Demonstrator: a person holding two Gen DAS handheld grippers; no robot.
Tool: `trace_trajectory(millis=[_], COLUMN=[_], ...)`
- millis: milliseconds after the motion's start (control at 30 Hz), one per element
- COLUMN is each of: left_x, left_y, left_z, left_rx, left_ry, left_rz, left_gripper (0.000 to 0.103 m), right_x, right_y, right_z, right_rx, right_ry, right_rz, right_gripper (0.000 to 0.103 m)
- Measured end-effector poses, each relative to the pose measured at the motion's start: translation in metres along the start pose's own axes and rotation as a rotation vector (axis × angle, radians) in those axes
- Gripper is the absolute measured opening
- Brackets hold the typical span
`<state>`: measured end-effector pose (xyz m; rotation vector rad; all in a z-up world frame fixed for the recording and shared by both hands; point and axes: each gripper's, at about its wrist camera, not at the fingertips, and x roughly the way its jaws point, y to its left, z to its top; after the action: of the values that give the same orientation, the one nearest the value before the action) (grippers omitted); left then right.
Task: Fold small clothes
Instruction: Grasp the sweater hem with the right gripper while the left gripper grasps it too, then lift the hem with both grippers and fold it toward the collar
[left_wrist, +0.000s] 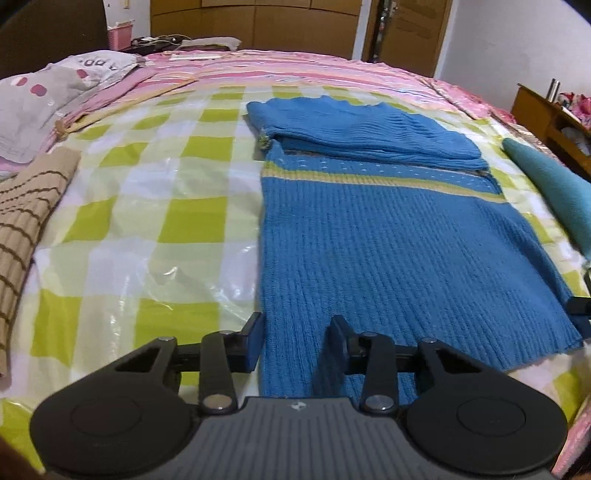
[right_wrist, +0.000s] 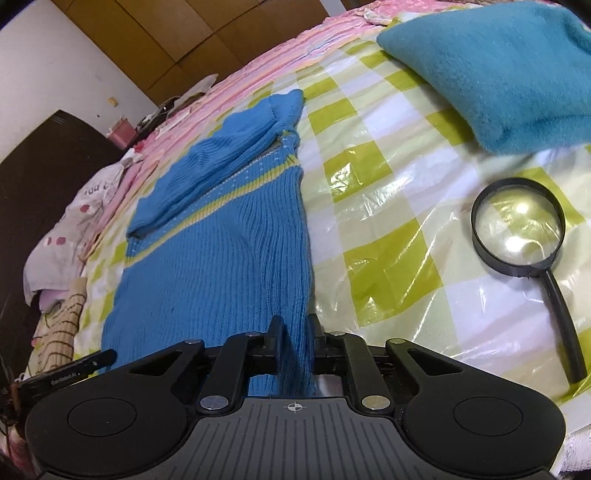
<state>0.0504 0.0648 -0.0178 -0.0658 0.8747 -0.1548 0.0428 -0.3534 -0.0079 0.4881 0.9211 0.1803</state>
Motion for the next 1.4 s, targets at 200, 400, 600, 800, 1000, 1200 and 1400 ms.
trace_trajectory(millis=[200,400,600,800,1000,1200,1400], left_x=[0.004,0.005,0.0,0.006,0.008,0.007,0.004], left_y=[-0.001,-0.006,0.003,0.01,0.002,0.003,0.022], left_z=[0.001,0.0,0.002,0.005,0.006,0.013,0.035], left_rx=[0.002,0.034,-0.022,-0.088,-0.036,-0.036,-0.213], left_ry=[0.001,-0.001,0.019,0.041,0.041,0.063,0.019], left_rz=[-0.006,0.013,-0.072,-0.124,-0.102,-0.131,-0.271], left_gripper=[0.044,0.046,0.019,0.017,0.019,0.014,0.014], right_x=[0.003,0.006,0.003,0.011,0.015,0.014,0.011], right_y=[-0.001,0.002,0.002,0.002,0.002,-0.002,-0.006], right_z=[-0.001,-0.002,-0.003,-0.002,-0.001,-0.003,0.002], right_rx=[-0.003,-0.002,0.043,0.05,0.038,0.081,0.2], right_ry=[0.002,0.004,0.024,0.039,0.061,0.062,0.008], right_rz=[0.025,0.028,0.082,0.089,0.112,0.15,0.288], right_gripper=[0.018,0.015,0.01,0.014,0.015,0.01,0.008])
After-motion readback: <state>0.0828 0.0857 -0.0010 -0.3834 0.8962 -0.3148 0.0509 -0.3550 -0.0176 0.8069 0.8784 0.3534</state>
